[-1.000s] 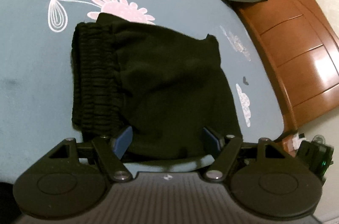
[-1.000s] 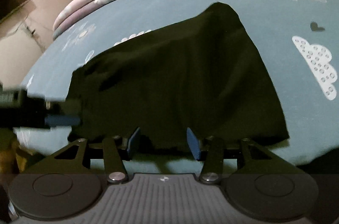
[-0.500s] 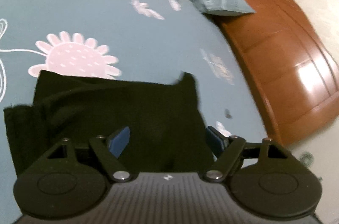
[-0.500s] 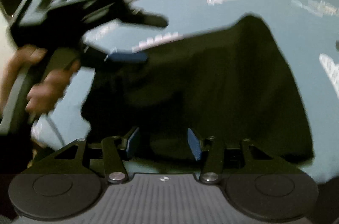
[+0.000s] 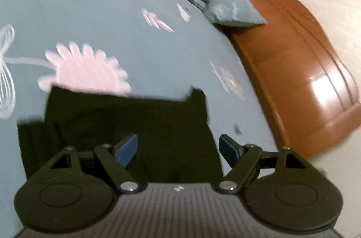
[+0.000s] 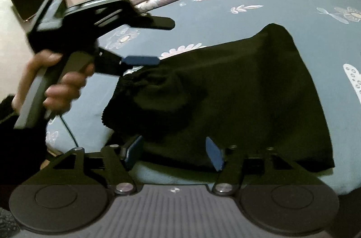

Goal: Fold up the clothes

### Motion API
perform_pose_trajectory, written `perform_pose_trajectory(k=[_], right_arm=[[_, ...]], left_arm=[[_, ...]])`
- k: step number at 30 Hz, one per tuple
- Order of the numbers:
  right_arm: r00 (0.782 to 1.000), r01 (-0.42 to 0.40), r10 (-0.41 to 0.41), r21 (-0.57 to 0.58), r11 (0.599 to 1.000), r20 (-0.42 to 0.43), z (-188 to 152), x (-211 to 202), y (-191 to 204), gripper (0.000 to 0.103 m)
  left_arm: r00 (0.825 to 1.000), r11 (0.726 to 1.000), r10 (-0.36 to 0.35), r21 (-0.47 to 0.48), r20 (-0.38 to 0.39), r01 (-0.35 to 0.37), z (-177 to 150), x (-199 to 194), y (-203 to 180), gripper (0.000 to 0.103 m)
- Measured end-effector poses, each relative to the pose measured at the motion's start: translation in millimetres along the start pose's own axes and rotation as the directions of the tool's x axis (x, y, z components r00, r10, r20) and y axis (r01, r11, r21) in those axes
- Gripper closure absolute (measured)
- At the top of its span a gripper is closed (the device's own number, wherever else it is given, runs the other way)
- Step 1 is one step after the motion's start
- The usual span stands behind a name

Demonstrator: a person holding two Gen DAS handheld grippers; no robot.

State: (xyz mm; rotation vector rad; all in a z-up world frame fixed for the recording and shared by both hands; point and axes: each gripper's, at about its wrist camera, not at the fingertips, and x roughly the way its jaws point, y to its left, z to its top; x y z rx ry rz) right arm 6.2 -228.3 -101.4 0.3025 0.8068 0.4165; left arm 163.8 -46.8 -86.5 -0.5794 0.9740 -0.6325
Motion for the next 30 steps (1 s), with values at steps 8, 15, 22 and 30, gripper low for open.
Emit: perform_pose_trajectory(k=[8,15,22,30], right_arm=[[0.999,0.036,-0.036,0.013,0.999,-0.024,-3,-3,1,0.036],[0.999,0.041,-0.041,0.059,0.997,0.004,3,-10,-7,0.034],[0.998,0.058,-0.058,0.077,0.995,0.003,2,-12,-9,0.034],[0.998,0.043,-0.047,0.1,0.994,0.034,7,-17,-12,0.033]], left_arm=[[0.991,0.99,0.13,-0.051,-0.036,-0.132,-26,-8,8,0.024],[0.982,0.984,0.175,0.041,-0.066,-0.173,-44,-19,-19,0.021],[0.967,0.975,0.219,0.005,-0.128,-0.22,-59,-2,-2,0.021],[0.959,0.963,0.267,0.059,-0.093,-0.263,-57,-15,-21,0.021]])
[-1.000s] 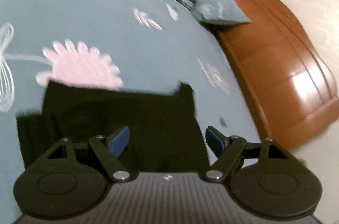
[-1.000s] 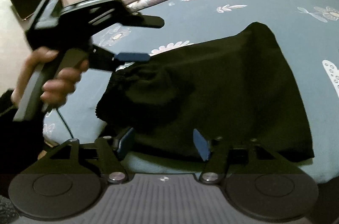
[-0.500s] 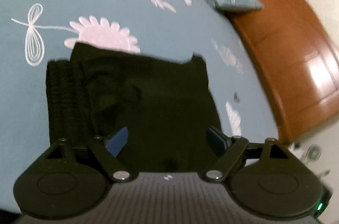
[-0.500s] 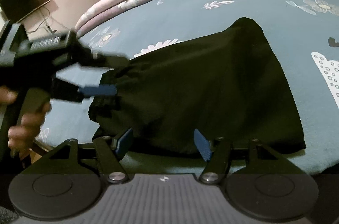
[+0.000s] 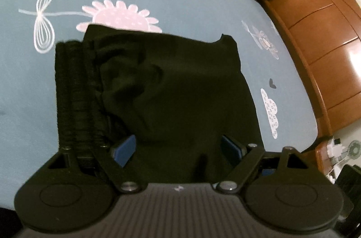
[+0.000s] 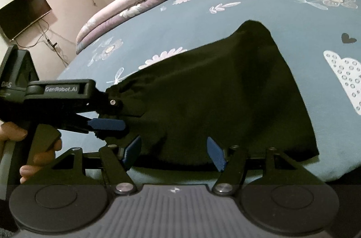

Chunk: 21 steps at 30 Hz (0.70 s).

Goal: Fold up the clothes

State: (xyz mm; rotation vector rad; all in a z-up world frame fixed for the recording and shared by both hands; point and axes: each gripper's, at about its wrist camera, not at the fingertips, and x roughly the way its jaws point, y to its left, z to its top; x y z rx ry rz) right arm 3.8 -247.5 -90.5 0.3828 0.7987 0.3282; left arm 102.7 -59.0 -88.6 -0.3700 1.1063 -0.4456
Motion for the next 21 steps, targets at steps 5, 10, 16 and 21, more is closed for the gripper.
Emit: perform_pose_trajectory(k=[5,10,16,21], right_arm=[[1.0,0.01,-0.01,0.007,1.0,0.001,2,-2,1,0.031],[0.999,0.034,-0.034,-0.009,0.999,0.021,7,-8,6,0.029],[0.996,0.072,-0.072,0.004,0.997,0.056,12,-21,2,0.028],[0.995,0.066,-0.067,0.017,0.998,0.079,12,-26,-3,0.026]], left_arm=[[1.0,1.0,-0.018,0.013,0.018,0.018,2,-7,-5,0.021],[0.999,0.999,-0.036,0.027,0.035,0.035,3,-15,-9,0.021],[0.976,0.991,-0.106,-0.057,0.189,0.119,16,-53,32,0.021],[0.974,0.961,-0.073,-0.245,0.215,0.126,6,-68,104,0.021]])
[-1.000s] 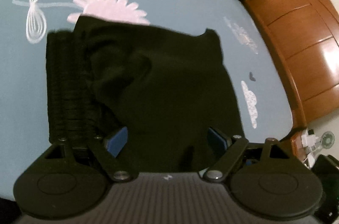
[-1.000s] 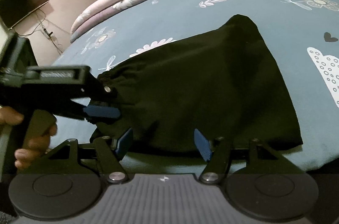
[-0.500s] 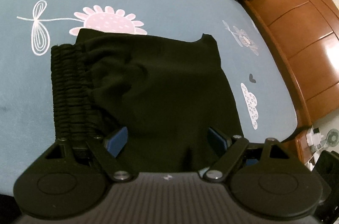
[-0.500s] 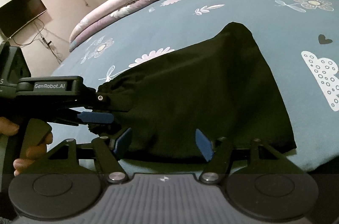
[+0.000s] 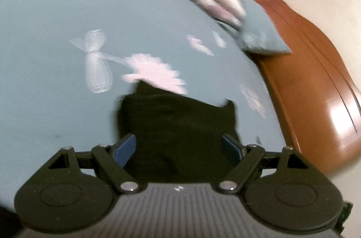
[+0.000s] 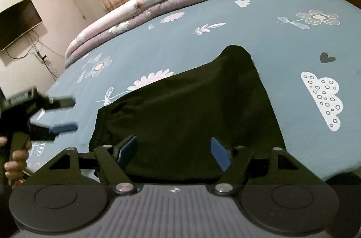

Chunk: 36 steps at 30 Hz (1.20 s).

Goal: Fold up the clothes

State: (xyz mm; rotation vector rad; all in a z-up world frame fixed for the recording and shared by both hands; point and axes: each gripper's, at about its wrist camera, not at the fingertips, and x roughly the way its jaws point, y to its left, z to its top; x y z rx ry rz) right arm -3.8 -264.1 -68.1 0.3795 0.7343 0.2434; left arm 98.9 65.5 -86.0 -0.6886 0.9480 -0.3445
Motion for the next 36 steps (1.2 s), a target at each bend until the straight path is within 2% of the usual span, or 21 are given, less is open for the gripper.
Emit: perform_pose_trajectory(k=[3,7,11,14,17,23,26,31,36], right_arm=[[1.0,-0.006,0.006,0.008,1.0,-0.017,0,9,-2,0.026],[0.999,-0.015,0.015,0.013,1.0,-0.032,1,15,-4,0.026],[1.0,0.001,0.0,0.025,1.0,-0.026,2,11,-11,0.026],[0.999,0.021,-0.019,0.048,0.999,-0.028,2,10,-19,0.026],[0.999,0.038,-0.035,0.072,0.997,-0.036,2,14,-25,0.026],[0.998,0.041,-0.038,0.058,0.997,-0.05,5,22,-23,0.026],[0.998,0.041,-0.038,0.05,0.998,-0.053,6,23,-22,0.026],[0.997,0.051,-0.048,0.06,0.997,-0.055,7,24,-26,0.025],[0.997,0.074,-0.072,0.054,0.996,-0.04,12,18,-34,0.025]], left_arm=[[0.997,0.993,-0.038,-0.11,-0.062,0.031,-10,11,29,0.021],[0.987,0.979,-0.134,-0.167,-0.084,0.119,-20,36,43,0.021],[0.993,0.984,-0.109,-0.149,-0.047,0.1,-17,50,47,0.02],[0.98,0.968,-0.184,-0.187,-0.081,0.166,-10,65,55,0.018],[0.963,0.956,-0.246,-0.189,-0.109,0.223,-4,76,55,0.01],[0.948,0.956,-0.27,-0.163,-0.168,0.243,17,96,42,0.008],[0.946,0.959,-0.27,-0.143,-0.179,0.246,27,104,38,0.008],[0.917,0.948,-0.316,-0.122,-0.242,0.294,20,101,36,0.008],[0.901,0.932,-0.359,-0.143,-0.244,0.333,28,116,30,0.008]])
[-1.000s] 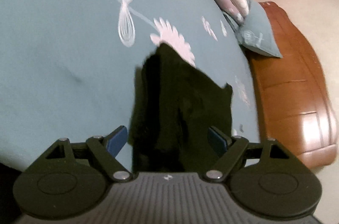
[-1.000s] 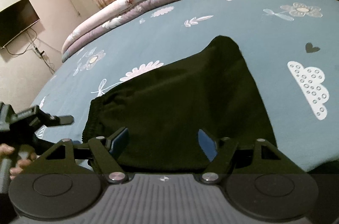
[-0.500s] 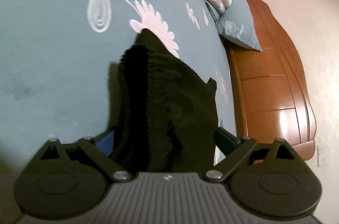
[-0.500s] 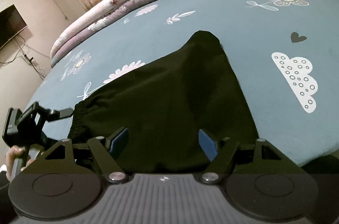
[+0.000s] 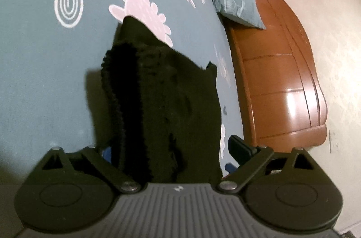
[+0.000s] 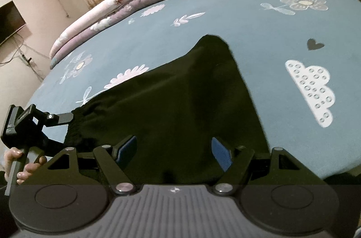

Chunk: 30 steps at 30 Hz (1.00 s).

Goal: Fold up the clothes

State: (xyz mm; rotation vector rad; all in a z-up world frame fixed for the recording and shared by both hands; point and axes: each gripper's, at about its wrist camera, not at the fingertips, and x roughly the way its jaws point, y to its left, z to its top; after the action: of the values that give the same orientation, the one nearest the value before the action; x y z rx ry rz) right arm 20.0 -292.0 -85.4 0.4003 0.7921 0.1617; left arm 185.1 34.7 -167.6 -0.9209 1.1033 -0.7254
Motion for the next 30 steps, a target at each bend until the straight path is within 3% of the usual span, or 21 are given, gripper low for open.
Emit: perform_pose_trajectory(k=[3,8,10,12,16,21,26,30], right_arm=[[0.999,0.029,-0.029,0.009,1.0,0.021,9,-6,-9,0.025],[0.997,0.02,-0.024,0.059,0.998,0.077,31,-13,-41,0.023],[0.996,0.006,-0.013,0.081,0.997,0.083,43,-6,-61,0.023],[0.998,-0.03,0.024,0.104,0.994,0.059,57,11,-82,0.023],[0.991,-0.122,0.131,0.173,0.977,-0.036,78,53,-118,0.024],[0.942,-0.276,0.316,0.271,0.922,-0.117,87,90,-147,0.023],[0.882,-0.386,0.458,0.392,0.835,-0.108,96,114,-171,0.025],[0.867,-0.391,0.471,0.364,0.846,-0.163,110,133,-157,0.024]], left_arm=[[1.0,1.0,-0.027,-0.008,-0.004,0.027,7,8,-1,0.008],[0.999,0.996,0.019,0.083,-0.038,-0.016,3,16,-12,0.009],[0.999,0.994,0.04,0.099,-0.024,-0.037,-2,11,-11,0.018],[0.996,0.99,0.084,0.112,-0.016,-0.082,-5,9,-11,0.042],[0.99,0.987,0.141,0.086,-0.018,-0.139,-3,9,-9,0.06],[0.99,0.99,0.134,0.053,-0.034,-0.132,-1,2,-1,0.06],[0.989,0.989,0.14,0.045,-0.049,-0.138,2,2,-1,0.06],[0.989,0.99,0.138,0.042,-0.051,-0.136,3,4,0,0.06]])
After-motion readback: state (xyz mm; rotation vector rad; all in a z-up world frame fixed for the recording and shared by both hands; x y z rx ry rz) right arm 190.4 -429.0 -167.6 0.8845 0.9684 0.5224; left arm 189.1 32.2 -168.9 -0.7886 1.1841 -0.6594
